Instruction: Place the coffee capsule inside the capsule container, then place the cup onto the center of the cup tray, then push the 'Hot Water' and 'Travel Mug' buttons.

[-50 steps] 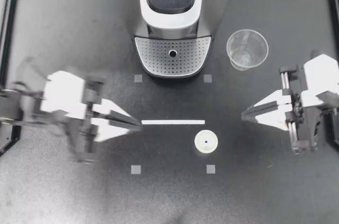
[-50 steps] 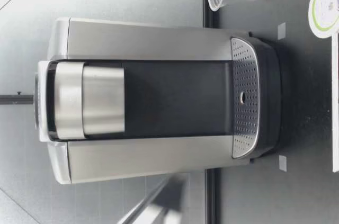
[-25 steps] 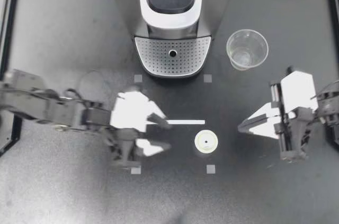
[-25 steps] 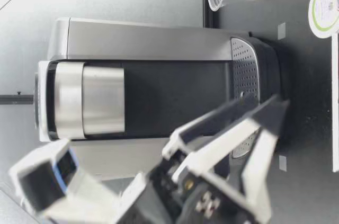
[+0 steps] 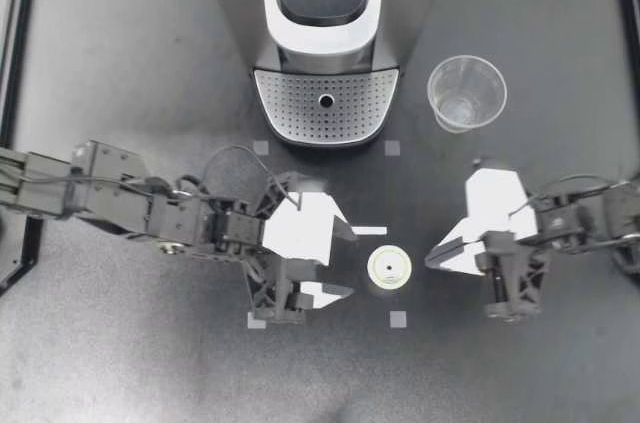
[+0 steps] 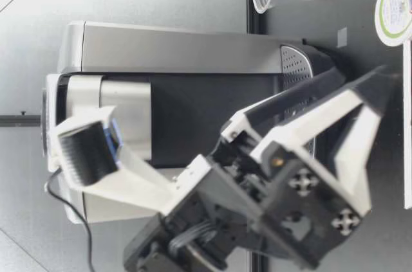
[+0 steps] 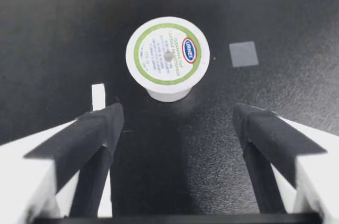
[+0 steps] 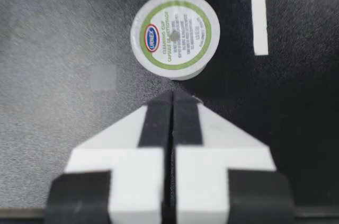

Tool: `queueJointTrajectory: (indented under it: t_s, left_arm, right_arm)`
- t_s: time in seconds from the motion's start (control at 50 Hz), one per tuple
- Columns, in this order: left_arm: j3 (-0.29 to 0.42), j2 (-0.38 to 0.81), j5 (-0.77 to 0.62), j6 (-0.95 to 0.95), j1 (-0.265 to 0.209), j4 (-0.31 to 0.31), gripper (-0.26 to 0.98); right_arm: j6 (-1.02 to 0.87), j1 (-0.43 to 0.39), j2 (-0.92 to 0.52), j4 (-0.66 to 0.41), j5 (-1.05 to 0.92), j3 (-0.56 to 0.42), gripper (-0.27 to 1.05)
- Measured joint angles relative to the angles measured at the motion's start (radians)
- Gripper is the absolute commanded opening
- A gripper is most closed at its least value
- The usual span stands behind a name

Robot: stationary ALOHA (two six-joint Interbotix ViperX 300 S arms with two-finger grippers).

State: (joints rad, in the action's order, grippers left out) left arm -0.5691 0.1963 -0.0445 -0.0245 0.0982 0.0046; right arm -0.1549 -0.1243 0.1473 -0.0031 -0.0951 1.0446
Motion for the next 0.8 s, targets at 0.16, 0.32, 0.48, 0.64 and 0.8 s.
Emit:
queueJointTrajectory:
  t_s: [0.16, 0.32, 0.48, 0.64, 0.8]
  left_arm:
    - [0.008, 0.014, -0.002, -0.015, 0.000, 0.000, 0.77]
    - [0.028, 0.032, -0.002, -0.015, 0.000, 0.000, 0.77]
    - [0.046, 0.064, -0.002, -0.015, 0.000, 0.000, 0.77]
    - [0.069, 0.094, -0.005, -0.017, -0.002, 0.000, 0.77]
    - [0.083, 0.106, -0.015, -0.015, -0.009, -0.002, 0.77]
  right_arm:
    - [0.000, -0.002, -0.038, 0.000, 0.031, -0.032, 0.06]
    - [0.000, -0.002, -0.057, 0.002, 0.037, -0.051, 0.06]
    - [0.000, -0.002, -0.058, 0.002, 0.040, -0.052, 0.06]
    - [0.000, -0.002, -0.058, 0.002, 0.044, -0.052, 0.06]
    - [0.000, -0.002, -0.058, 0.002, 0.046, -0.054, 0.06]
